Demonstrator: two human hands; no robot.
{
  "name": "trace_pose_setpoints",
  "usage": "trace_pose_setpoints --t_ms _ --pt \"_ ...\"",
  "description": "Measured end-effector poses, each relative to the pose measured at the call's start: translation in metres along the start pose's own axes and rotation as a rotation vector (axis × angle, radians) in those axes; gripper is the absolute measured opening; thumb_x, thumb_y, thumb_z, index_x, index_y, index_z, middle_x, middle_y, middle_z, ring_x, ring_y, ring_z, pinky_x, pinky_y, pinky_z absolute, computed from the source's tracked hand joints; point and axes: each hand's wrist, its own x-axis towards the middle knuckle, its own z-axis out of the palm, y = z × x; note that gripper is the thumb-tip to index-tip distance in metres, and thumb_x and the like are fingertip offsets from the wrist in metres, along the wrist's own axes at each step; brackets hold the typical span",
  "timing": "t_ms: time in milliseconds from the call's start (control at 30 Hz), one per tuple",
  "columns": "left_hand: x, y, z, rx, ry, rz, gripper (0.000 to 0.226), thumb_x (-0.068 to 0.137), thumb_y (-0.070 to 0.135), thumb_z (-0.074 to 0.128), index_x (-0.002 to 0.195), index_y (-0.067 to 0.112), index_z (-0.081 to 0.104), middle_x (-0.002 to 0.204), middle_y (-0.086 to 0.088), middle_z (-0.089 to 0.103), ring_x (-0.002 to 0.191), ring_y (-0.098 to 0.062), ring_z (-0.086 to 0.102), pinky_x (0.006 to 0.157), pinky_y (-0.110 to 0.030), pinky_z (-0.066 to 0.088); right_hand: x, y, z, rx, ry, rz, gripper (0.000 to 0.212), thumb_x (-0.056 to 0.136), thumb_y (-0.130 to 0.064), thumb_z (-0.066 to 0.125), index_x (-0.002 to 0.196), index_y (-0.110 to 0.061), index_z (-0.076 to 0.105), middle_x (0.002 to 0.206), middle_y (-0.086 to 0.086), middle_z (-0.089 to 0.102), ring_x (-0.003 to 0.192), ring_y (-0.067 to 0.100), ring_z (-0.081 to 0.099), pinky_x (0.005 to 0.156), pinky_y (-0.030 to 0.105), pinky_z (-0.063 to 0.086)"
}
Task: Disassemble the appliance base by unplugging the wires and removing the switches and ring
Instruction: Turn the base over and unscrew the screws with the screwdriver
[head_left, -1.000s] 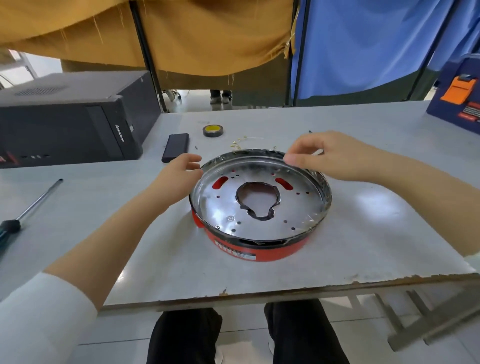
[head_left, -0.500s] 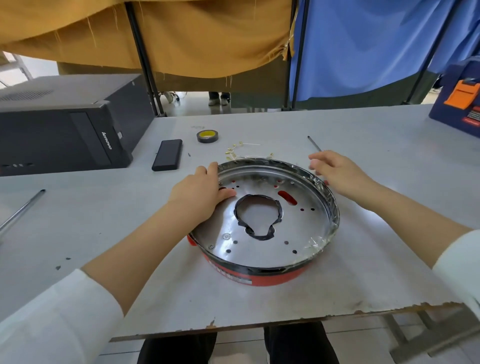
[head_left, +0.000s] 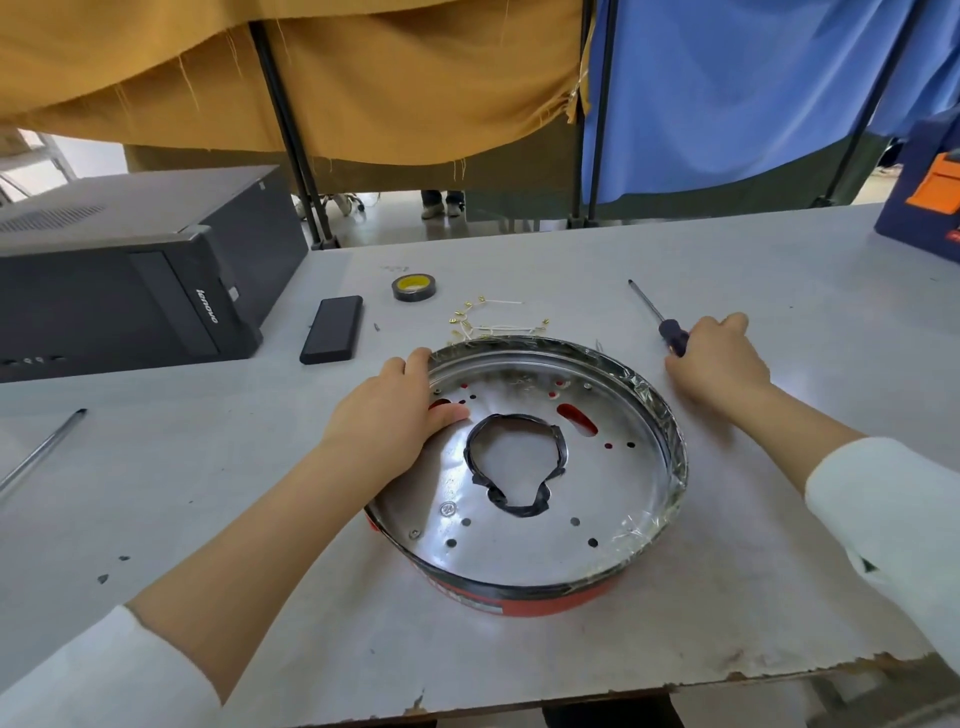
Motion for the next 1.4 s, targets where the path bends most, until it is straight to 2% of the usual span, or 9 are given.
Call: trace_pose_setpoints --t_ms 200,400,567,700,833,967,1067,1233,1400 --pt "-0.002 0.000 -0.003 -0.012 -0.002 0.003 0.071 0.089 0.061 0.041 0.143 0.018 0.023 0.130 -0.010 0.046 0.107 -0.035 0.055 0.079 -0.040 0.045 0.000 0.003 0.000 -0.012 -0.090 0.013 0.039 0.087 -0.027 0.056 0.111 -0.002 0.039 0.109 0.018 0.052 0.098 0.037 0.054 0.070 0.034 0.038" --pt "-0.002 0.000 -0.003 -0.041 0.002 -0.007 0.073 0.088 0.061 0.043 0.144 0.019 0.023 0.132 -0.010 0.046 0.110 -0.035 0.054 0.079 -0.040 0.045 -0.016 -0.004 0.002 -0.123 -0.136 -0.052 0.041 0.086 -0.047 0.048 0.100 -0.013 0.029 0.087 0.005 0.050 0.084 0.029 0.050 0.065 0.034 0.037" --pt "-0.003 -0.002 -0.002 -0.136 0.012 -0.020 0.072 0.087 0.060 0.049 0.144 0.021 0.026 0.135 -0.008 0.045 0.114 -0.032 0.053 0.084 -0.038 0.043 -0.028 -0.010 -0.014 0.334 -0.130 0.001 0.045 0.084 -0.046 0.047 0.088 -0.001 0.054 0.070 0.008 0.066 0.063 0.027 0.062 0.059 0.030 0.041" --pt "0.000 -0.006 -0.003 -0.332 0.019 -0.020 0.071 0.089 0.051 0.054 0.146 0.022 0.024 0.141 -0.005 0.042 0.114 -0.027 0.054 0.091 -0.034 0.041 -0.043 -0.027 -0.057 0.670 0.097 -0.109 0.031 0.082 -0.040 0.053 0.085 -0.010 0.063 0.057 0.004 0.062 0.041 0.017 0.056 0.055 0.029 0.041" --pt "-0.001 -0.009 -0.012 -0.698 0.158 -0.023 0.072 0.089 0.033 0.062 0.148 0.023 0.021 0.147 -0.004 0.034 0.125 -0.018 0.044 0.097 -0.029 0.042 -0.067 -0.055 -0.100 0.861 0.235 -0.277 0.025 0.079 -0.037 0.054 0.084 -0.018 0.068 0.062 0.006 0.064 0.038 0.014 0.051 0.048 0.022 0.039" --pt "-0.003 -0.012 -0.037 -0.689 0.351 0.018 0.070 0.091 0.023 0.061 0.148 0.021 0.022 0.149 -0.003 0.030 0.135 -0.020 0.035 0.111 -0.039 0.032 -0.089 -0.088 -0.129 0.946 0.260 -0.407 0.024 0.085 -0.031 0.059 0.071 -0.011 0.059 0.044 -0.009 0.051 0.035 0.011 0.047 0.042 0.017 0.037" --pt "-0.008 -0.009 -0.055 -0.600 0.317 0.134 0.066 0.093 0.026 0.058 0.148 0.021 0.022 0.150 0.000 0.030 0.135 -0.017 0.033 0.110 -0.032 0.029 -0.106 -0.115 -0.144 0.938 0.245 -0.568 0.027 0.090 -0.029 0.058 0.066 -0.017 0.055 0.044 -0.017 0.056 0.034 0.007 0.047 0.040 0.011 0.034" --pt "-0.019 -0.001 -0.070 -0.644 0.138 0.252 0.038 0.097 0.023 0.049 0.135 0.026 0.044 0.127 0.015 0.053 0.115 -0.007 0.053 0.100 -0.025 0.038 -0.122 -0.155 -0.166 0.994 0.245 -0.719 0.026 0.089 -0.036 0.061 0.068 -0.024 0.053 0.057 -0.006 0.059 0.043 0.008 0.051 0.046 0.019 0.039" --pt "-0.016 -0.001 -0.070 -0.675 0.146 0.259 0.034 0.094 0.026 0.054 0.128 0.028 0.049 0.102 0.022 0.059 0.102 -0.001 0.055 0.096 -0.025 0.042 -0.121 -0.180 -0.168 1.085 0.193 -0.753 0.036 0.088 -0.040 0.064 0.083 -0.005 0.062 0.065 -0.002 0.057 0.055 0.010 0.054 0.051 0.029 0.046"
